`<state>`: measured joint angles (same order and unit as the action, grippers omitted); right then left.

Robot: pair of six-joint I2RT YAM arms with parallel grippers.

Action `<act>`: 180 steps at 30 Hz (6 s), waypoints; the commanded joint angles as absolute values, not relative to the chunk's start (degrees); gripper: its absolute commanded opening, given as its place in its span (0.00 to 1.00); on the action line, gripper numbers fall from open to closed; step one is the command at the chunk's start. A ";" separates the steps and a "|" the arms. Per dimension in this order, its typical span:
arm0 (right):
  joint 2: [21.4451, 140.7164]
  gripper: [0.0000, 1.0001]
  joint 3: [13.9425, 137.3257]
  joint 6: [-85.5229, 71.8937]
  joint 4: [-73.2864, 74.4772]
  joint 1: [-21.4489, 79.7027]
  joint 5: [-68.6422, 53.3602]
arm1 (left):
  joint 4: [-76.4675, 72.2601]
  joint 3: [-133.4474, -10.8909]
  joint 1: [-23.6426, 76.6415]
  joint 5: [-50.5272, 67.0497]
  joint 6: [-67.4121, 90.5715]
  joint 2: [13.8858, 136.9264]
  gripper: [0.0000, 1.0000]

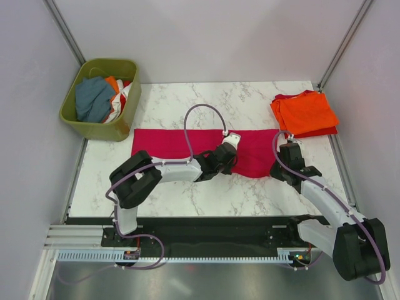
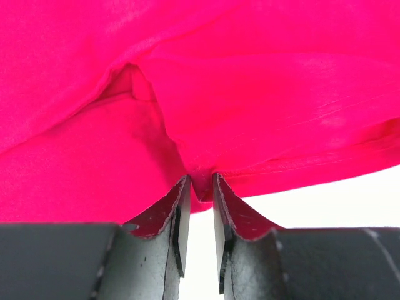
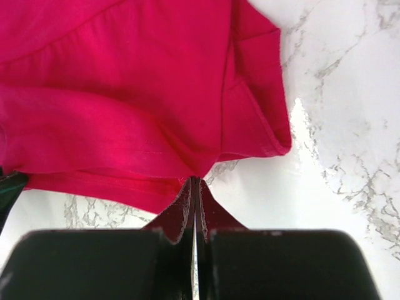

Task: Fold and stack the t-shirts
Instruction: Fold the tshirt

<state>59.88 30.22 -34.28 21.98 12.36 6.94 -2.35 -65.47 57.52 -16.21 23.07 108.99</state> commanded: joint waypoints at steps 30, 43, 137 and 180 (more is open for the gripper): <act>53.00 0.25 32.43 -34.63 27.51 12.22 2.28 | -6.86 -65.47 57.39 -13.80 26.63 106.96 0.41; 48.87 0.40 35.24 -35.86 28.65 12.22 6.41 | 2.11 -71.63 56.43 -12.22 28.91 112.23 0.34; 69.96 0.31 25.05 -36.56 11.95 12.39 2.29 | 4.31 -68.29 51.86 -7.56 32.61 108.45 0.36; 65.40 0.37 23.47 -38.67 13.80 12.48 5.27 | 8.61 -59.43 50.62 -5.00 37.53 94.41 0.47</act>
<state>67.07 25.08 -38.41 9.87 12.53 1.74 8.64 -61.49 50.70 -4.16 35.24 100.64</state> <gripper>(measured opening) 0.364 0.433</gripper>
